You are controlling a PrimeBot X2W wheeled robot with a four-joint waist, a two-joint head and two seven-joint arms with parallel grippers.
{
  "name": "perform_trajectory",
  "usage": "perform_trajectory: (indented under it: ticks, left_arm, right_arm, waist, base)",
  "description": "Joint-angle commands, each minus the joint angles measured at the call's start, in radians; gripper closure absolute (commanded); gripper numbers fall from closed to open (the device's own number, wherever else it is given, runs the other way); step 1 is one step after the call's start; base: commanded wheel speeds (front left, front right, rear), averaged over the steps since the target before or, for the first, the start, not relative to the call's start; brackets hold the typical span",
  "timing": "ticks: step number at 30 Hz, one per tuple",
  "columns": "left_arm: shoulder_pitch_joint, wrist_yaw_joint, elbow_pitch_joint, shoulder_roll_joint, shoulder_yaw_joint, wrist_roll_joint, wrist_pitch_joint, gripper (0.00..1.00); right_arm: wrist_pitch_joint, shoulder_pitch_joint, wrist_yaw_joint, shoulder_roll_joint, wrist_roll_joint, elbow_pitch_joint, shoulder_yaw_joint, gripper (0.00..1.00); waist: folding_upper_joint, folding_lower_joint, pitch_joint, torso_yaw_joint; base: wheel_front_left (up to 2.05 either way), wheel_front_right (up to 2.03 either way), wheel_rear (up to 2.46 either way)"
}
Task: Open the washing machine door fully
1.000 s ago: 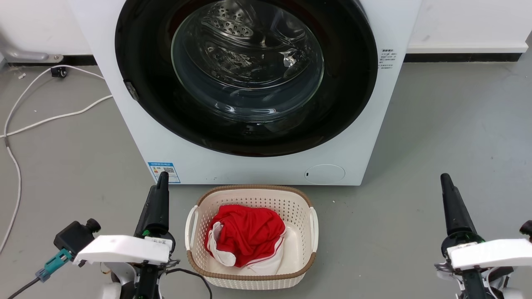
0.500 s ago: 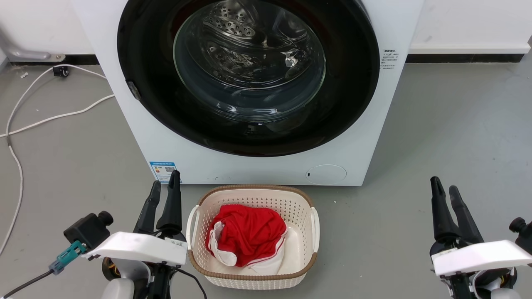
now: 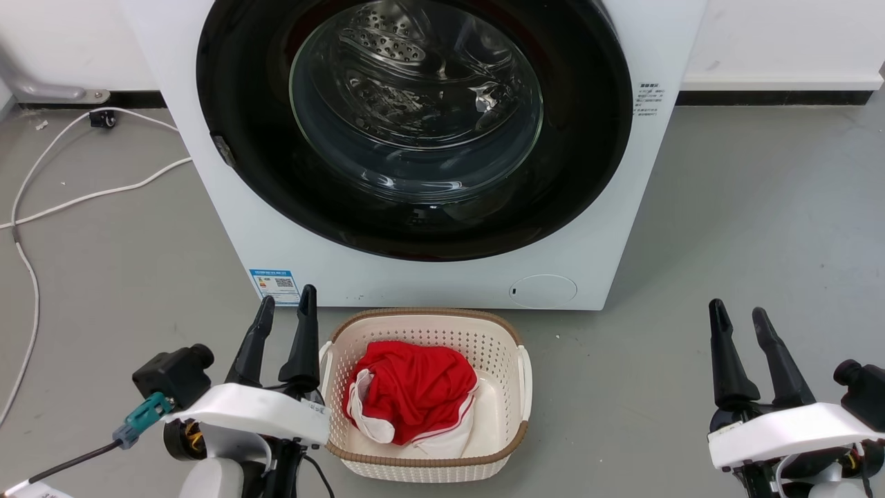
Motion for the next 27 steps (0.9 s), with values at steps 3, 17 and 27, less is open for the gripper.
perform_trajectory:
  ticks: [3,17,27]
  left_arm:
    - [-0.029,0.006,-0.002,0.001,-0.003,0.063,-0.017,0.0]
    - [-0.031,0.017,0.008,0.001,-0.019,0.208,-0.048,0.0]
    - [-0.032,0.034,0.022,0.0,-0.025,0.309,-0.071,0.0]
  right_arm:
    - [-0.001,0.001,0.0,0.002,-0.067,-0.021,-0.004,0.0]
    - [0.001,0.011,0.0,0.003,-0.214,-0.029,-0.009,0.0]
    - [0.001,0.023,0.0,0.004,-0.307,-0.039,-0.01,0.0]
  waist:
    - [0.0,-0.0001,0.001,0.001]
    - [0.0,-0.0001,0.002,0.005]
    - [0.0,-0.0001,0.0,0.006]
  base:
    - [0.0,0.0,0.0]
    - [0.0,0.0,0.0]
    - [0.0,0.0,0.0]
